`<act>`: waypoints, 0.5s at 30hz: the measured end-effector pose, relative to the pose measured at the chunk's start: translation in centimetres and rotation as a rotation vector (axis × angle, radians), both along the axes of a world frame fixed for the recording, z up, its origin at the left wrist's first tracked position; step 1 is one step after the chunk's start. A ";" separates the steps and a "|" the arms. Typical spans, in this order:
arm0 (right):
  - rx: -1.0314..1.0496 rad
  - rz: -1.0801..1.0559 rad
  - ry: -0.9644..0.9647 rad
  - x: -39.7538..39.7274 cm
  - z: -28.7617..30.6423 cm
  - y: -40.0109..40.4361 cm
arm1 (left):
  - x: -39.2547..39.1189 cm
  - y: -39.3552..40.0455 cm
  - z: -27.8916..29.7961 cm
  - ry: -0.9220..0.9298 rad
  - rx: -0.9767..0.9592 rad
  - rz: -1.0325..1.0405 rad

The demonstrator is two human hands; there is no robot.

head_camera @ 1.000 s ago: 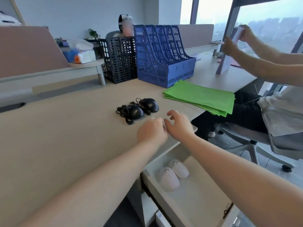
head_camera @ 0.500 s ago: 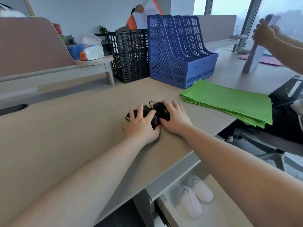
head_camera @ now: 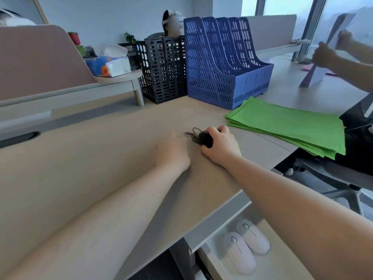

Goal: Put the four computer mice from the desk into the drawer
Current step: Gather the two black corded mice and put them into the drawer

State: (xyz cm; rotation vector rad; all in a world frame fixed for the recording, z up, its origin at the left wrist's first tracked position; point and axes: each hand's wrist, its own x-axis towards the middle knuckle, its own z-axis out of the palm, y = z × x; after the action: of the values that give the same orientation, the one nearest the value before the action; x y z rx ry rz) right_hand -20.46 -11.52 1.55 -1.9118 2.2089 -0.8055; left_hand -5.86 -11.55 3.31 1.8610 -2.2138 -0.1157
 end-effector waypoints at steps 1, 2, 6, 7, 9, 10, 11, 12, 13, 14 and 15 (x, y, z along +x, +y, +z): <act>0.008 -0.003 -0.004 -0.1 0.1 0.5 | 0.0 0.6 0.1 -0.014 -0.005 -0.006; 0.017 -0.004 -0.007 -0.2 0.2 1.1 | 0.0 1.2 0.1 -0.031 -0.007 -0.010; 0.071 0.000 -0.033 -1.1 1.1 4.2 | -0.4 4.0 1.0 -0.059 -0.011 -0.029; 0.088 0.001 -0.040 -1.4 1.4 5.1 | -0.5 4.8 1.4 -0.066 -0.010 -0.036; 0.116 0.002 -0.053 -2.0 2.2 7.0 | -0.9 6.5 2.4 -0.080 -0.002 -0.049; 0.130 0.001 -0.060 -2.4 2.5 8.1 | -1.2 7.4 2.9 -0.086 0.001 -0.052; 0.143 -0.001 -0.073 -2.6 2.7 8.9 | -1.5 8.2 3.3 -0.092 0.003 -0.052; 0.145 -0.004 -0.083 -3.0 3.0 10.0 | -1.8 9.2 3.7 -0.095 0.002 -0.057; 0.148 -0.007 -0.087 -3.5 3.4 11.5 | -2.2 10.6 4.2 -0.097 0.001 -0.069; 0.155 -0.011 -0.085 -3.9 3.5 12.7 | -2.5 11.8 4.4 -0.098 0.000 -0.082; 0.162 -0.018 -0.086 -4.3 3.5 14.0 | -2.9 13.0 4.5 -0.097 -0.002 -0.096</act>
State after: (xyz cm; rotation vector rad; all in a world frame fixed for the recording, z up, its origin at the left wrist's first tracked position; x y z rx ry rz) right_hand -24.77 2.45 5.07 -1.7523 2.1716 -0.6746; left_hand -8.71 1.48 7.83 1.7948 -2.3681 -0.0413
